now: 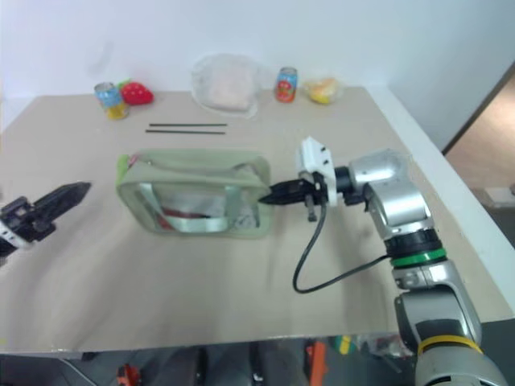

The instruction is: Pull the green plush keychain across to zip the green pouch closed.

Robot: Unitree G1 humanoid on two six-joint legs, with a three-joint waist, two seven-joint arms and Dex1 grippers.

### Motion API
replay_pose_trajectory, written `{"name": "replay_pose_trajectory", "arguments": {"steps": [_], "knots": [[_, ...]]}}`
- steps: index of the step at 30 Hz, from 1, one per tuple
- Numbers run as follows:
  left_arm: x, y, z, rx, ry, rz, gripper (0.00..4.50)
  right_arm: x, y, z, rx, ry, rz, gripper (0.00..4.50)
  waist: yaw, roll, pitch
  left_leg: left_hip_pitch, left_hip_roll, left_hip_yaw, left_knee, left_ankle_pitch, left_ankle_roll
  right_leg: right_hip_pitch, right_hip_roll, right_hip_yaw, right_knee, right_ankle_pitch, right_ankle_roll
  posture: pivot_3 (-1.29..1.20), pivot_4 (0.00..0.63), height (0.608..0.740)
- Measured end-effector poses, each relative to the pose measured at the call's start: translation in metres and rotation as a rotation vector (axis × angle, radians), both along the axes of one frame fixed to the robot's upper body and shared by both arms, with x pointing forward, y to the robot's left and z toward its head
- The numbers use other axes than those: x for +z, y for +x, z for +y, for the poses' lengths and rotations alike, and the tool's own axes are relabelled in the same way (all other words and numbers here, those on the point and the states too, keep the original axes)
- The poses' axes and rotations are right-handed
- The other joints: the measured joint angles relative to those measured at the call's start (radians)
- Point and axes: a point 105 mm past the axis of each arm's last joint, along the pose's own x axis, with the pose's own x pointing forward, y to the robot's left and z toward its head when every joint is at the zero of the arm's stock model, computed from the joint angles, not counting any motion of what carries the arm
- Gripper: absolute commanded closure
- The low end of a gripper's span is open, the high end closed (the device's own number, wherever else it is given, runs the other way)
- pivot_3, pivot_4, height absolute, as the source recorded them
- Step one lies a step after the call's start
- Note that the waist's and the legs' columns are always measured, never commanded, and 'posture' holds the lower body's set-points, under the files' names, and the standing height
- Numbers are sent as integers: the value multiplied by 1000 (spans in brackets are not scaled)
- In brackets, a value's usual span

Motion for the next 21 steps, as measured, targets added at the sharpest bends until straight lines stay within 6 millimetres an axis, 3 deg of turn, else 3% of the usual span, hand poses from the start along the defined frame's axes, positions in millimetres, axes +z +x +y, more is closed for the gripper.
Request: {"name": "replay_pose_trajectory", "arguments": {"steps": [10,18,21], "knots": [[-22,23,-7,8,-197,115,0,-3,-8,0,-22,10,14,4331,-2,-1,0,0,0,1,1,1,-1,0,0,1,3,0,0,0,150,740],[-32,24,-25,-55,-277,164,2489,-1,-9,-2,-42,19,16,4500,0,-1,0,0,-3,1,1,1,-2,0,-2,2,4,0,0,0,150,740],[-32,25,-31,-67,-292,170,3660,-1,-10,-1,-41,19,12,4500,0,-1,0,0,-3,1,1,1,-2,0,-2,2,4,0,0,0,150,740]]}}
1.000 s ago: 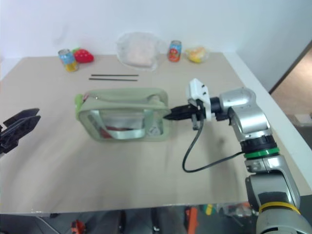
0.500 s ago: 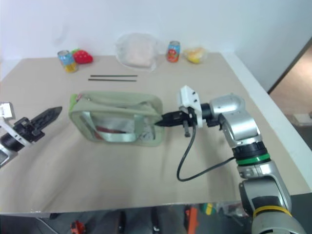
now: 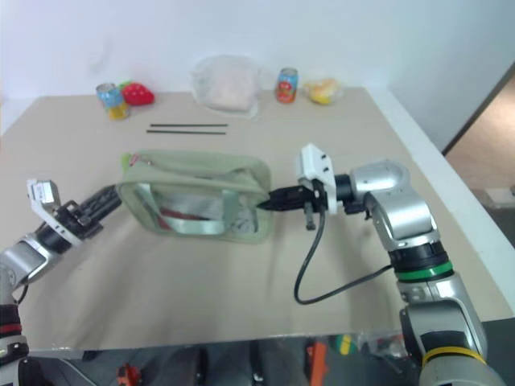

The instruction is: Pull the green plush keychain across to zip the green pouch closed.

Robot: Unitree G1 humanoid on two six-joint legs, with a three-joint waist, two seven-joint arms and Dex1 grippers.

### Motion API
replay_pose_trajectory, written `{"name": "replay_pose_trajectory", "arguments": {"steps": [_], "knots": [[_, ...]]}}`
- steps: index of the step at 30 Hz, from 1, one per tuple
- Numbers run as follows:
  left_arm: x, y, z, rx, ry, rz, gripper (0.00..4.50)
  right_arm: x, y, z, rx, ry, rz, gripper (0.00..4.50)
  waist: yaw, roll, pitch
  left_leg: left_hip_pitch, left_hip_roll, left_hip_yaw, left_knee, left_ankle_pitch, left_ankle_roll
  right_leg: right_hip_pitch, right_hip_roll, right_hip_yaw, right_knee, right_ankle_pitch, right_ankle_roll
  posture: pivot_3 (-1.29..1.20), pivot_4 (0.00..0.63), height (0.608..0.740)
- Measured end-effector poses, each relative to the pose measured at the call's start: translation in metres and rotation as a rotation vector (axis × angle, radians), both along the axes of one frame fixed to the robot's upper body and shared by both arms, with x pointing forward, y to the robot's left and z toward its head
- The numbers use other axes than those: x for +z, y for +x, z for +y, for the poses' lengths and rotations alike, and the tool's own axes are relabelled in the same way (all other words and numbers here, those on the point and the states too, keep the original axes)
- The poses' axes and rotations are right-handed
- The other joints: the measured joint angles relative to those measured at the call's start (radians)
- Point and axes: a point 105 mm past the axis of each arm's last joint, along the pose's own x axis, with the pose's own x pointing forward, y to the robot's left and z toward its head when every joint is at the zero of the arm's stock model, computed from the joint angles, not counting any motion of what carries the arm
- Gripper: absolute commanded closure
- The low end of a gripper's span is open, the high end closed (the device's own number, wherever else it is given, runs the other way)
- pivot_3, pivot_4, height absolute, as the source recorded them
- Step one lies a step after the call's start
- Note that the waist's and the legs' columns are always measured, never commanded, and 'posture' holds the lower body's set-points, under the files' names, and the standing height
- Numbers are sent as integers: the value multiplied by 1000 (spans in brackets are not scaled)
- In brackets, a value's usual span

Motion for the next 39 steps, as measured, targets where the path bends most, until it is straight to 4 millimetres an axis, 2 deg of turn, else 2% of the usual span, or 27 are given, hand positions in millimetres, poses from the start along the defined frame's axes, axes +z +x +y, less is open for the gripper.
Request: {"name": "replay_pose_trajectory", "arguments": {"steps": [3,7,12,15,20,28,32,35,37,38,39], "knots": [[2,0,-5,-6,-1,-8,4456,0,0,0,-1,0,-1,4500,0,0,0,0,0,0,0,0,0,0,0,0,0,0,0,0,150,740],[6,0,-5,2,-21,-22,4456,0,0,0,-1,1,-1,4500,0,0,0,0,0,0,0,0,0,0,0,0,0,0,0,0,150,740],[44,1,7,53,-113,-160,4456,0,1,3,-2,12,-3,4500,-1,-2,0,0,0,0,0,0,0,0,0,0,0,0,0,0,150,740],[59,-3,11,72,-131,-211,4456,-2,1,3,-8,31,9,4500,-4,-2,0,1,0,0,0,0,0,0,0,1,0,0,0,0,150,740],[54,-4,14,89,-141,-192,4456,-24,0,-3,-34,41,85,4500,-10,-2,0,2,0,0,0,0,-1,1,0,1,1,0,0,0,150,740],[50,-7,19,101,-137,-170,4456,-25,-1,-3,-33,49,97,4500,-14,-3,0,6,0,1,-1,1,-2,3,1,2,2,0,0,0,150,740],[32,-8,26,125,-131,-98,4456,-25,-1,-3,-33,51,97,4500,-14,-3,0,6,0,2,-1,1,-2,2,1,3,2,0,0,0,150,740],[16,-10,27,128,-117,-52,3639,-25,-1,-3,-34,52,99,4500,-14,-4,0,6,0,2,-1,1,-2,2,1,3,2,0,0,0,150,740],[14,-10,24,112,-111,-50,2944,-25,-1,-4,-36,52,97,4500,-13,-4,1,6,-1,2,-1,1,-2,2,1,3,2,0,0,0,150,740],[13,-10,22,104,-108,-49,2769,-25,-1,-4,-37,52,97,4500,-13,-4,1,6,-1,2,-1,1,-2,2,0,3,2,0,0,0,150,740],[13,-9,21,98,-104,-50,2263,-25,-1,-4,-37,52,97,4500,-13,-4,1,6,-1,2,-1,1,-2,2,0,3,2,0,0,0,150,740]]}}
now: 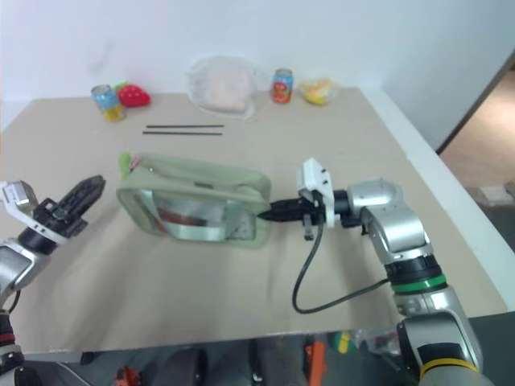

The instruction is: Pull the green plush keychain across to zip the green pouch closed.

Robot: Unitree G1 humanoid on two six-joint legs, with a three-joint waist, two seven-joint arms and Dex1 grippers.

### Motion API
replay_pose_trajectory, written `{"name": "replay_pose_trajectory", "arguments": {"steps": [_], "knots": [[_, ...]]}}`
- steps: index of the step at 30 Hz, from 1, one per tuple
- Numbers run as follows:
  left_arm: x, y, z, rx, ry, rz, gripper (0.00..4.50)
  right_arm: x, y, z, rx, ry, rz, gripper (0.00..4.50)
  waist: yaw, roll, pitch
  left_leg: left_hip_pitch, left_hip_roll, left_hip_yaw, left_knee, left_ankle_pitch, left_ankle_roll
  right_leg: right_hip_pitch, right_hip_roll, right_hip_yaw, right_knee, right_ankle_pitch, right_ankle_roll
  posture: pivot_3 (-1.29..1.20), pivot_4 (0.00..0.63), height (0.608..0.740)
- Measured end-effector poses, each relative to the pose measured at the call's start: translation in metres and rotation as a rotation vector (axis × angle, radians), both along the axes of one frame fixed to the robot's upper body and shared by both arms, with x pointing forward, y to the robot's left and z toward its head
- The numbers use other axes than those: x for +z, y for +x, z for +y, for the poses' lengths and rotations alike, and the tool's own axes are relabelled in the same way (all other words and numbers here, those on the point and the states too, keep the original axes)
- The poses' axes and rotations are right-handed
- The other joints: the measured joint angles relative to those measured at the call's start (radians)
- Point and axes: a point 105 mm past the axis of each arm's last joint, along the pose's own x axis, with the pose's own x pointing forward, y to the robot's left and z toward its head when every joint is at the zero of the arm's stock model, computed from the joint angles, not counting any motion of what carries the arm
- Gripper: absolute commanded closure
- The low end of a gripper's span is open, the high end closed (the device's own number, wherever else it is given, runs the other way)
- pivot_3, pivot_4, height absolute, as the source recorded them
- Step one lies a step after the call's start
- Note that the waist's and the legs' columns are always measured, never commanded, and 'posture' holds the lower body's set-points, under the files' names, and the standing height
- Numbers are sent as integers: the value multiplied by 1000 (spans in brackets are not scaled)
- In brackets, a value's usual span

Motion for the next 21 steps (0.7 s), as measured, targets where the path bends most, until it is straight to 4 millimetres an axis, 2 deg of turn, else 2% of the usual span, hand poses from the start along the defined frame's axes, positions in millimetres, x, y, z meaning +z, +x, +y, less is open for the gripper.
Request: {"name": "replay_pose_trajectory", "arguments": {"steps": [3,8,12,17,21], "knots": [[3,4,-2,-8,-2,-10,1267,0,0,0,-1,0,0,4500,0,0,0,0,0,0,0,0,0,0,0,0,0,0,0,0,150,740],[4,11,-4,-25,-39,9,1267,0,0,0,-2,0,-1,4500,-1,0,0,0,0,0,0,0,0,0,0,1,0,0,0,0,150,740],[-7,14,-11,-72,-83,64,1267,0,0,0,-2,-2,-2,4500,-1,0,0,0,0,1,0,0,0,0,0,1,0,0,0,0,150,740],[-20,16,-31,-142,-110,130,1267,1,0,-1,-7,-5,-5,4500,-1,-1,0,0,-1,1,0,0,0,0,-1,1,0,0,0,0,150,740],[-20,16,-31,-147,-110,133,1267,1,0,-1,-15,-4,-7,4500,-1,-1,0,0,-1,0,-1,0,0,0,-1,1,0,0,0,0,150,740]]}}
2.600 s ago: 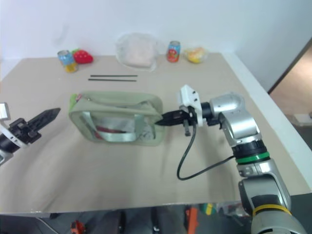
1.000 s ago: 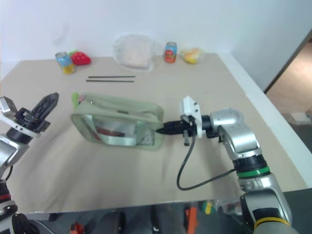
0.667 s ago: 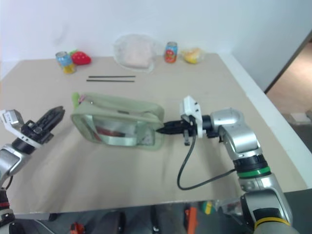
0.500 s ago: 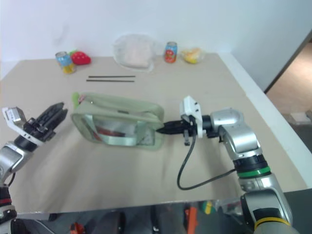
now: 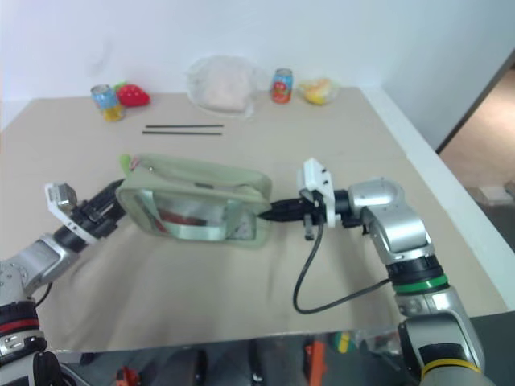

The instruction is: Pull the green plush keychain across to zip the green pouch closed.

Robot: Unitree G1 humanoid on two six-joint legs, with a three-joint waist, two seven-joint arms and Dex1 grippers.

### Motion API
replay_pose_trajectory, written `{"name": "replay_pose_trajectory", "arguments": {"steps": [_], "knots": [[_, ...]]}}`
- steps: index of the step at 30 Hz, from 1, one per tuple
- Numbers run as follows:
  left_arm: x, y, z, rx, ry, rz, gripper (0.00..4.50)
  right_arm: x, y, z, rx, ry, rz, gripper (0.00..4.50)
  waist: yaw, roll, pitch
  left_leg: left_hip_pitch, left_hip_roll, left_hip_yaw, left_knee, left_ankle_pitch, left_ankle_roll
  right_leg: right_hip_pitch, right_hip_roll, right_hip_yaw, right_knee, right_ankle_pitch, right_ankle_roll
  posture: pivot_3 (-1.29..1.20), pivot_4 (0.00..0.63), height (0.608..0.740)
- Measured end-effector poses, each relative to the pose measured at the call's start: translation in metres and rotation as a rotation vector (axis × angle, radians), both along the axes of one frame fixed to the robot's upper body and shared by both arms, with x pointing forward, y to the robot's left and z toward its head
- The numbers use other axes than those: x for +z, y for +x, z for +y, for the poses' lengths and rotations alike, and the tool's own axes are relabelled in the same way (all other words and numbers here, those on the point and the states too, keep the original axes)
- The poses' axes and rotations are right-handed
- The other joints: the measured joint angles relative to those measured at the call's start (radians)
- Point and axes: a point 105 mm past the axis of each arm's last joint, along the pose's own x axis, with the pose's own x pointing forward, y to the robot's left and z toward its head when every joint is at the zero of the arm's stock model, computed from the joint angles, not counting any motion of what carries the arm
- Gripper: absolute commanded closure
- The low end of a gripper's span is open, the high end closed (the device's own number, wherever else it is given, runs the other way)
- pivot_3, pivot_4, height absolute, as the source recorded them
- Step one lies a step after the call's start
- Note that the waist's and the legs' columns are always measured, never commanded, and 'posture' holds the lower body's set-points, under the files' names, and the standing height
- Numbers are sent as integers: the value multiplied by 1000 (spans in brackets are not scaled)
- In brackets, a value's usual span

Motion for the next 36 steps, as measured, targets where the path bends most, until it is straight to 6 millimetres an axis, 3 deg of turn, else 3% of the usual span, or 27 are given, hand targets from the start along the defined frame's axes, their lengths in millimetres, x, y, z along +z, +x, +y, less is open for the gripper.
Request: {"name": "replay_pose_trajectory", "arguments": {"steps": [1,2,9,17,20,25,28,36], "knots": [[0,0,0,0,0,0,1267,0,0,0,-1,0,0,4500,0,0,0,0,0,0,0,0,0,0,0,0,0,0,0,0,150,740],[0,0,0,2,-2,-2,1827,0,0,0,-2,-1,-2,4500,0,0,0,0,0,0,0,0,0,0,-1,0,0,0,0,0,150,740],[15,1,11,52,-32,-69,4008,0,0,0,-5,-1,-5,4500,0,0,0,0,-1,0,0,0,0,0,0,0,0,0,0,0,150,740],[69,-2,9,47,-89,-271,4008,0,0,0,-6,0,-8,4500,0,-2,1,0,-1,0,0,0,0,0,-1,0,0,0,0,0,150,740],[90,-3,-10,-22,-72,-334,4008,1,0,0,-6,0,-10,4500,0,-3,2,0,-1,0,0,0,0,0,-1,0,0,0,0,0,150,740],[99,-5,-59,-193,63,-341,4008,1,1,0,-9,2,-12,4500,-3,-3,2,0,-1,0,0,0,-1,0,-1,1,0,0,0,0,150,740],[95,-8,-71,-251,139,-323,3274,0,1,1,-17,6,-12,4500,-7,-3,2,0,-1,0,-1,0,-2,0,0,1,0,0,0,0,150,740],[98,-20,-65,-293,186,-340,490,0,-1,2,-14,8,-20,4500,-7,-3,2,1,-1,0,-1,1,-2,0,-1,1,0,0,0,0,150,740]]}}
